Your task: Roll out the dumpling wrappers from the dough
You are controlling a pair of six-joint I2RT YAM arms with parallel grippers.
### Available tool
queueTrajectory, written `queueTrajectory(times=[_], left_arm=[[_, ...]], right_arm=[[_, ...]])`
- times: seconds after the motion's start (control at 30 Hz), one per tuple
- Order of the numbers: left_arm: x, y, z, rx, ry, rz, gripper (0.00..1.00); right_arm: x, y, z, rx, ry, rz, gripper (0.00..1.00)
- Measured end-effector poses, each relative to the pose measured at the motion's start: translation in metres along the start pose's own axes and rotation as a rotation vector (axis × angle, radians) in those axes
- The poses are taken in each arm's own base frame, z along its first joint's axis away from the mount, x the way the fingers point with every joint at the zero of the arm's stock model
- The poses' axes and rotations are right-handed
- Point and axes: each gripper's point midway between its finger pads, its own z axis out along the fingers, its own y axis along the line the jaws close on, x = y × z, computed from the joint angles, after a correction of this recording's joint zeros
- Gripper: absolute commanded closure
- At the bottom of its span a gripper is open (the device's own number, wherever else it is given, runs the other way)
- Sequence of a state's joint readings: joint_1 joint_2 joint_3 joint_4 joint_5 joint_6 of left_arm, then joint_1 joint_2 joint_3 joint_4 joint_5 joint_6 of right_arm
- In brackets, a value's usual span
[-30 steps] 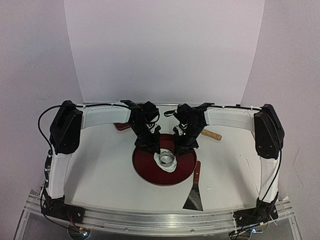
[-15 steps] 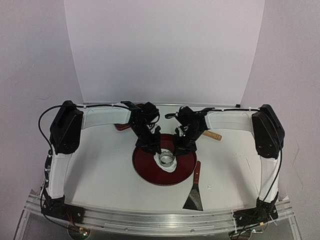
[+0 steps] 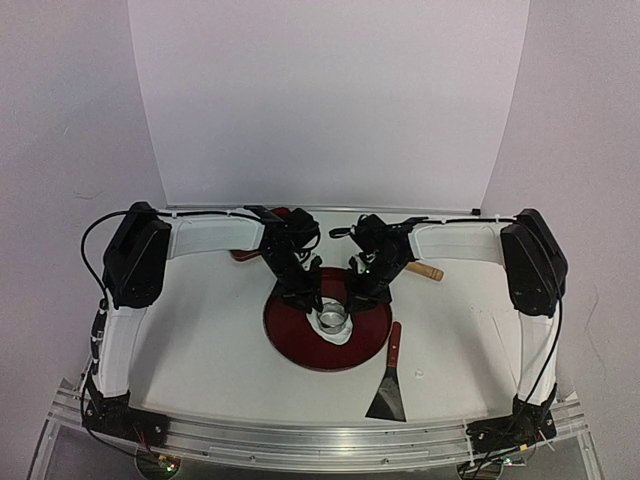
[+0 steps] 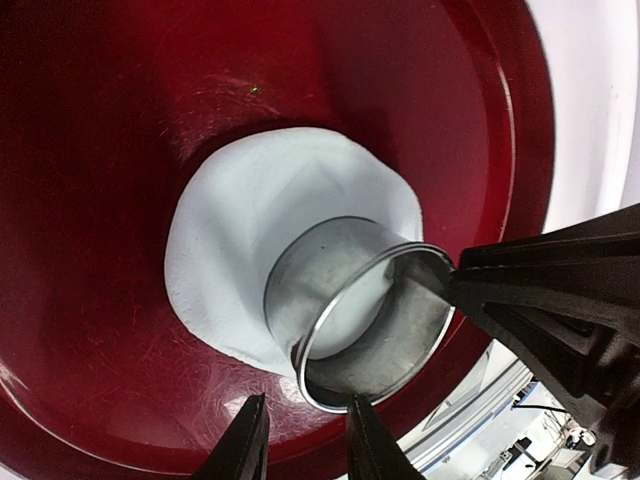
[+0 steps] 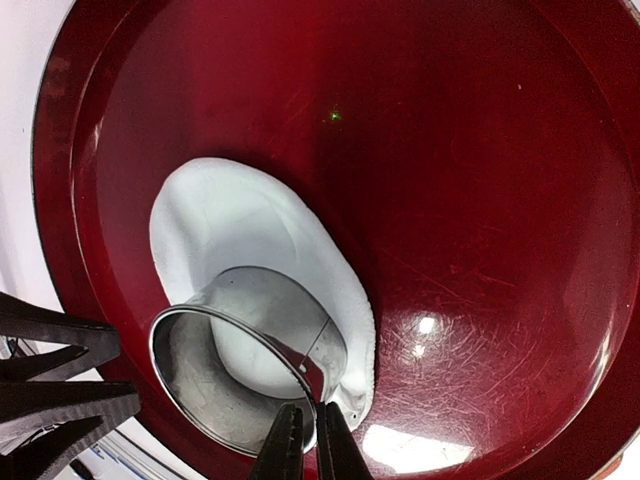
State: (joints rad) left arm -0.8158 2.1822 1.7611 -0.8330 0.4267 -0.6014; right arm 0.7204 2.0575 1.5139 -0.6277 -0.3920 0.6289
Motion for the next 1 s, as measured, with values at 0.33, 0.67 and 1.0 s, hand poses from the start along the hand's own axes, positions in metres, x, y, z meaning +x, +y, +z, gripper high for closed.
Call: queueTrajectory(times=[0.33,0.67,1.0], left_arm=[[0.003,0.002,0.007,-0.003,0.018,-0.005,0.72],[0.002,-0.001,0.008,0.007,0.024,0.000,0.80],[0.000,0.000,0.012,0.004,0.028,0.004,0.98]], right_arm=[[0.002,-0.004,0.008,0.005,0.016,-0.001,0.96],[0.004,-0.003,0.009,-0.003,0.025,-0.007,1.00],[0.004,-0.003,0.009,-0.003,0.026,-0.007,1.00]])
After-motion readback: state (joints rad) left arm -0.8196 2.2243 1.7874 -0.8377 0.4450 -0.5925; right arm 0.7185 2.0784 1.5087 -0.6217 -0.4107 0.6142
